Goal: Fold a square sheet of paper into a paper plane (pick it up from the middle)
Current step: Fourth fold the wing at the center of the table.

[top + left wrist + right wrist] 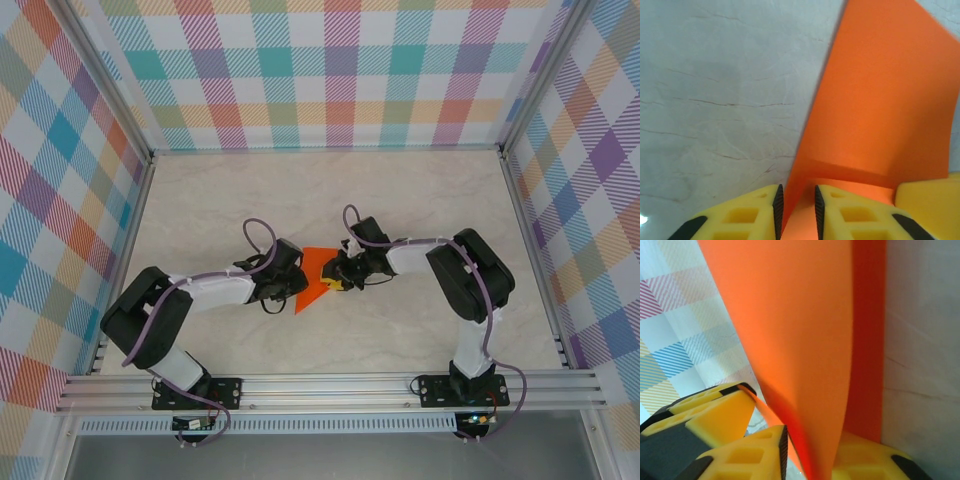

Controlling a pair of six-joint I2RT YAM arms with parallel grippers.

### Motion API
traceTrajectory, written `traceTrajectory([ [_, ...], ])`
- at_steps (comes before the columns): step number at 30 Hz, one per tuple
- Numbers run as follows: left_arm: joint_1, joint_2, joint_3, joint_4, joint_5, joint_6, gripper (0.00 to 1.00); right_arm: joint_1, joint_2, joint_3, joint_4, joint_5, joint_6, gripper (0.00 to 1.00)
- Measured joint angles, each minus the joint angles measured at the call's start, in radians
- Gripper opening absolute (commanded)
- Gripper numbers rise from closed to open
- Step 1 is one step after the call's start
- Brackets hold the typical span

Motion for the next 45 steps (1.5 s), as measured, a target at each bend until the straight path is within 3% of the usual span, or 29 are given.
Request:
traceTrajectory([
  [4, 0.004, -0.056, 0.000, -0.029, -0.008, 0.014, 0.38, 0.001, 0.007, 0.002, 0.017, 0.000, 0.007, 0.11],
  [12, 0.005, -0.203, -0.003, -0.074, -0.008, 0.084, 0.67, 0.001, -0.005, 0.002, -0.013, 0.039, 0.007, 0.04],
  [26, -0.051, -0.407, -0.122, -0.016, 0.043, 0.264, 0.92, 0.011, -0.314, -0.023, -0.259, 0.292, 0.036, 0.04],
  [33, -0.124, -0.411, -0.122, -0.002, 0.005, 0.324, 1.00, 0.052, -0.293, 0.056, -0.362, 0.369, 0.044, 0.05],
  [45, -0.132, -0.512, -0.192, 0.011, -0.117, 0.343, 1.00, 0.111, -0.143, 0.255, -0.377, 0.385, 0.044, 0.05],
])
